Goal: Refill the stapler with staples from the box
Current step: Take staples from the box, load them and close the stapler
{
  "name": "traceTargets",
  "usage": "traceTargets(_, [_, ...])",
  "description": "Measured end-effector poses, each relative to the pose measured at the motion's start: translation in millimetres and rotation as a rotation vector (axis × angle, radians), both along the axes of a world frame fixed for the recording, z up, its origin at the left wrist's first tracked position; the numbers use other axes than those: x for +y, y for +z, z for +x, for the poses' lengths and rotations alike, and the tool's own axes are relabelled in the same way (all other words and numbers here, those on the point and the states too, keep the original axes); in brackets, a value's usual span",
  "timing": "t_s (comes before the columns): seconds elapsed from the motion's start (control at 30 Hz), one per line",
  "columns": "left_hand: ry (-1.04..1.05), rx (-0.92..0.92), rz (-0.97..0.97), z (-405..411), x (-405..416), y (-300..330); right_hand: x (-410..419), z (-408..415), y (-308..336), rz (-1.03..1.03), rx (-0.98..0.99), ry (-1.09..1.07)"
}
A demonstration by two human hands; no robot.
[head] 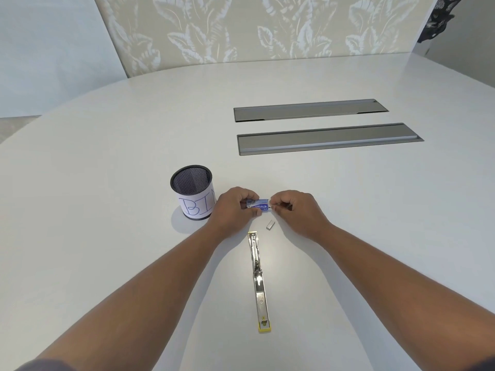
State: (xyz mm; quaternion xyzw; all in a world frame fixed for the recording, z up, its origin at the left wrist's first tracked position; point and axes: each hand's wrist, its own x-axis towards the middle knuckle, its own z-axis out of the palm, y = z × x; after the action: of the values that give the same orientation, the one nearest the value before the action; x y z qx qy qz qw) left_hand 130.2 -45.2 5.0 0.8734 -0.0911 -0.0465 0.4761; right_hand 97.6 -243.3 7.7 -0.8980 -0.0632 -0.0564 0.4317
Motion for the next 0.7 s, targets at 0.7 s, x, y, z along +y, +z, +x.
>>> traceTargets(0.7, [-0.032,-0.135,0.015,0.2,-3.5,-3.9,1.5,3.3,-2.4,0.015,-0.028,-0.028])
